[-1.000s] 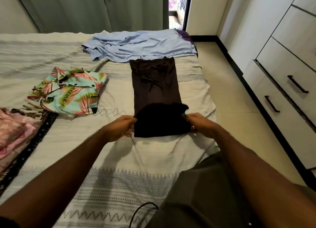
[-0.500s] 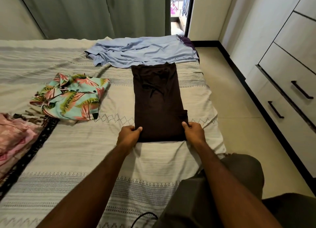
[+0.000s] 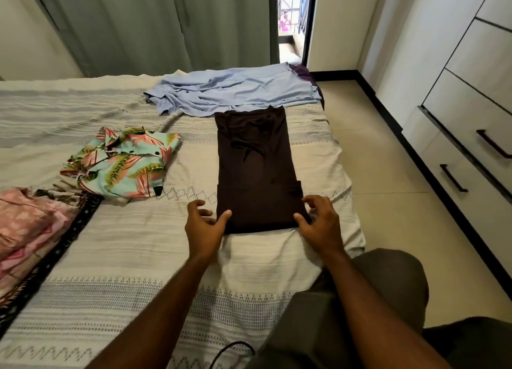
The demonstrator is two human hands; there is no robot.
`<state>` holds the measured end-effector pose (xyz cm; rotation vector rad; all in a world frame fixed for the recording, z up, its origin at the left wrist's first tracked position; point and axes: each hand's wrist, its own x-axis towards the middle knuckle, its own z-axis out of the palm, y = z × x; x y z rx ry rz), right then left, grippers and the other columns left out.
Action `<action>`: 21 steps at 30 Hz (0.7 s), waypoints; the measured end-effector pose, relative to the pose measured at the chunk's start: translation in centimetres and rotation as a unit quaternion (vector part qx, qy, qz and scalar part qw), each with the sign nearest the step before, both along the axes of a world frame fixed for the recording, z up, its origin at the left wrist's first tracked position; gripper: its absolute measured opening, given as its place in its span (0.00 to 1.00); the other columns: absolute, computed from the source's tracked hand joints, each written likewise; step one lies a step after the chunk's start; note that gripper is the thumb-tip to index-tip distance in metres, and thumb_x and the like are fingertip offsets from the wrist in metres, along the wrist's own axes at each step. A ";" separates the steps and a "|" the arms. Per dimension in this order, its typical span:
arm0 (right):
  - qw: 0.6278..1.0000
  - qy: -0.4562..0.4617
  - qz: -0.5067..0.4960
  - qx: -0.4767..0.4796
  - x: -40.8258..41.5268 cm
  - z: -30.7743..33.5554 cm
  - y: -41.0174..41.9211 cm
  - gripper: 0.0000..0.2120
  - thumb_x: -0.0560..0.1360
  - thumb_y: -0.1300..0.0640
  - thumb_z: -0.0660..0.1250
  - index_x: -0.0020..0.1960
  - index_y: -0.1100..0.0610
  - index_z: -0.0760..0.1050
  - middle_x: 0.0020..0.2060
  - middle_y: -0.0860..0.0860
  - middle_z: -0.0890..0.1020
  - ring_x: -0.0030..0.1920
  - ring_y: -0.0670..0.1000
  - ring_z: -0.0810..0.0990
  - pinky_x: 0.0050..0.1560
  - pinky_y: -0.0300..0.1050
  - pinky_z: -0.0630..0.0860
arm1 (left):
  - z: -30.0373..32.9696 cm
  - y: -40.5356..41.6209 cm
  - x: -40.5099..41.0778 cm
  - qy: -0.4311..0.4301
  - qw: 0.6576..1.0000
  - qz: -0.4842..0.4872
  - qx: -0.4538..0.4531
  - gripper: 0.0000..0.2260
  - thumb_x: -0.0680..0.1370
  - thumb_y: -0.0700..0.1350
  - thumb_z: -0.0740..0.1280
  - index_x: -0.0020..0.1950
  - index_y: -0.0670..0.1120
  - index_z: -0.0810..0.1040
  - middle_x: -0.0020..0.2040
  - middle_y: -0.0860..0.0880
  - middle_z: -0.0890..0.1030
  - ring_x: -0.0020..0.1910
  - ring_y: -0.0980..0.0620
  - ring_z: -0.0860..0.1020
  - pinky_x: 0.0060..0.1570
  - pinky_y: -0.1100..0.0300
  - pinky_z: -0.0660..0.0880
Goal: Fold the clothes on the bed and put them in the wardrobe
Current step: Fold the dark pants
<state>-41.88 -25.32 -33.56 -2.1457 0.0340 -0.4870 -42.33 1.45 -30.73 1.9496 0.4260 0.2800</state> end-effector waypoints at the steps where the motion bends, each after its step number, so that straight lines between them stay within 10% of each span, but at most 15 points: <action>1: 1.000 -0.008 0.028 -0.009 -0.1 -0.2 -0.7 0.20 0.68 0.51 0.77 0.59 0.50 0.77 0.58 0.48 0.79 0.58 0.49 0.79 0.57 0.52 0.80 | -0.5 0.5 -0.6 -0.040 0.997 -0.054 0.032 0.27 0.71 0.48 0.80 0.64 0.49 0.72 0.55 0.50 0.75 0.49 0.53 0.77 0.47 0.61 0.76; 5: 0.988 0.073 0.095 -0.092 -0.6 -0.5 -1.5 0.32 0.64 0.43 0.74 0.67 0.38 0.74 0.76 0.44 0.68 0.74 0.46 0.68 0.69 0.53 0.67 | -2.7 2.9 -1.0 -0.101 0.926 -0.259 0.257 0.24 0.70 0.63 0.73 0.62 0.54 0.80 0.63 0.54 0.74 0.63 0.55 0.71 0.59 0.54 0.66; 12: 0.960 0.144 0.097 -0.221 -0.7 -0.6 -0.9 0.26 0.78 0.50 0.68 0.73 0.34 0.67 0.81 0.43 0.51 0.80 0.44 0.51 0.64 0.45 0.53 | -2.8 5.4 0.6 -0.029 0.857 -0.329 0.394 0.33 0.73 0.72 0.57 0.73 0.58 0.72 0.72 0.58 0.71 0.71 0.57 0.65 0.60 0.54 0.59; 21: 0.978 -0.001 0.137 -0.158 0.4 2.3 -1.3 0.16 0.66 0.58 0.65 0.47 0.48 0.87 0.71 0.45 0.72 0.76 0.48 0.63 0.68 0.55 0.65 | -0.2 4.4 2.5 -0.155 0.905 -0.338 0.209 0.14 0.78 0.54 0.65 0.55 0.49 0.86 0.59 0.62 0.82 0.65 0.63 0.75 0.61 0.53 0.73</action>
